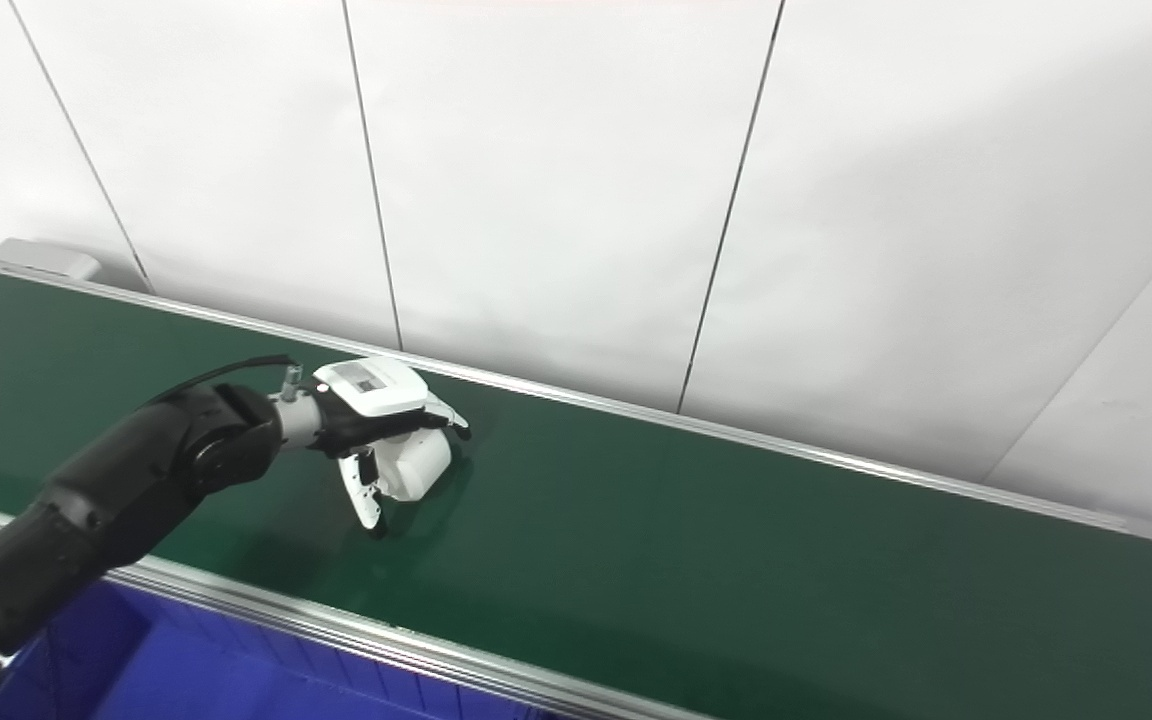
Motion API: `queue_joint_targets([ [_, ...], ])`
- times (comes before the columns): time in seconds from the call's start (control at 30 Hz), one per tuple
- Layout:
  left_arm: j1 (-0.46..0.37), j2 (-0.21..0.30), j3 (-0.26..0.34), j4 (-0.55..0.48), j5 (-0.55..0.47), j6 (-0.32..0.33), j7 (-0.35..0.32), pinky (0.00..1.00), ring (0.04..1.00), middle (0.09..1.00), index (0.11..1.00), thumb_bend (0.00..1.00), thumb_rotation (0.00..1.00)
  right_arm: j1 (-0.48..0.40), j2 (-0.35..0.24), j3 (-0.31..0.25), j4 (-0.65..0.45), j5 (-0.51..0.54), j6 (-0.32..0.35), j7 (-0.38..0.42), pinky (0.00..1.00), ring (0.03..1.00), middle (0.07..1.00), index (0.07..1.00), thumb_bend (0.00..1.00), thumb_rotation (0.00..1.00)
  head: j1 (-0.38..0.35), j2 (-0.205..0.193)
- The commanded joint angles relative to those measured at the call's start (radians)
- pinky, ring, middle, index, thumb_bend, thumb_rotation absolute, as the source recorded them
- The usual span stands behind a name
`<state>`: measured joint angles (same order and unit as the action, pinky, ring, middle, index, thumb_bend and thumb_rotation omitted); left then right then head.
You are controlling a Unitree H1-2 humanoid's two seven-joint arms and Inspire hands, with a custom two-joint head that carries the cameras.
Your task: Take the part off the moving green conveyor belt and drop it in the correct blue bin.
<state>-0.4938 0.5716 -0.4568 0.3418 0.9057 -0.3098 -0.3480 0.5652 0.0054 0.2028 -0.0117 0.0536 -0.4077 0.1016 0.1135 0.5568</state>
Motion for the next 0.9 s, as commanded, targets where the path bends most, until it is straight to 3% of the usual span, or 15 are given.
queue_joint_targets([
  [0.0, -0.003, 0.007, 0.002, 0.039, 0.042, -0.051, 0.168, 0.73, 0.745, 0.754, 0.743, 1.00, 0.12, 0.018, 0.011, 0.006, -0.032, -0.007, -0.052, 0.002, 1.00, 1.000, 1.000, 1.000, 0.63, 0.90, 0.000, 0.002],
  [0.1, 0.001, -0.015, -0.002, 0.093, 0.046, -0.092, 0.288, 0.65, 0.668, 0.677, 0.657, 1.00, 0.04, 0.026, 0.013, 0.008, -0.045, -0.023, -0.041, -0.007, 1.00, 1.000, 1.000, 1.000, 0.65, 0.91, -0.002, 0.005],
  [0.13, 0.002, -0.021, -0.007, 0.106, 0.052, -0.102, 0.322, 0.57, 0.581, 0.600, 0.556, 0.72, 0.04, 0.028, 0.013, 0.008, -0.047, -0.025, -0.040, -0.008, 1.00, 1.000, 1.000, 1.000, 0.65, 0.91, -0.003, 0.006],
  [0.17, 0.001, -0.026, -0.012, 0.120, 0.056, -0.114, 0.350, 0.54, 0.551, 0.574, 0.522, 0.62, 0.05, 0.028, 0.013, 0.008, -0.048, -0.024, -0.040, -0.007, 1.00, 1.000, 1.000, 1.000, 0.66, 0.91, -0.003, 0.007],
  [0.23, 0.000, -0.032, -0.020, 0.139, 0.055, -0.131, 0.385, 0.50, 0.502, 0.527, 0.472, 0.54, 0.01, 0.028, 0.011, 0.009, -0.045, -0.023, -0.045, -0.005, 1.00, 1.000, 1.000, 1.000, 0.66, 0.91, -0.004, 0.009],
  [0.33, -0.004, -0.037, -0.043, 0.162, 0.046, -0.155, 0.437, 0.44, 0.422, 0.479, 0.487, 0.53, 0.00, 0.028, 0.008, 0.010, -0.045, -0.023, -0.045, -0.003, 1.00, 1.000, 1.000, 1.000, 0.65, 0.91, -0.004, 0.010],
  [0.5, -0.010, -0.030, -0.080, 0.160, 0.052, -0.159, 0.482, 0.39, 0.385, 0.439, 0.504, 0.52, 0.00, 0.033, 0.009, 0.013, -0.065, -0.016, -0.014, -0.003, 1.00, 1.000, 1.000, 1.000, 0.66, 0.90, -0.006, 0.014],
  [0.7, -0.015, -0.014, -0.097, 0.137, 0.045, -0.159, 0.470, 0.39, 0.385, 0.447, 0.501, 0.52, 0.00, 0.031, 0.006, 0.011, -0.064, -0.031, -0.018, -0.007, 1.00, 1.000, 1.000, 1.000, 0.65, 0.91, -0.004, 0.019],
  [0.87, -0.002, 0.015, -0.080, 0.041, 0.010, -0.158, 0.420, 0.39, 0.397, 0.448, 0.497, 0.52, 0.00, 0.031, 0.002, 0.013, -0.076, -0.014, 0.003, 0.000, 1.00, 1.000, 1.000, 1.000, 0.66, 0.89, 0.020, 0.034],
])
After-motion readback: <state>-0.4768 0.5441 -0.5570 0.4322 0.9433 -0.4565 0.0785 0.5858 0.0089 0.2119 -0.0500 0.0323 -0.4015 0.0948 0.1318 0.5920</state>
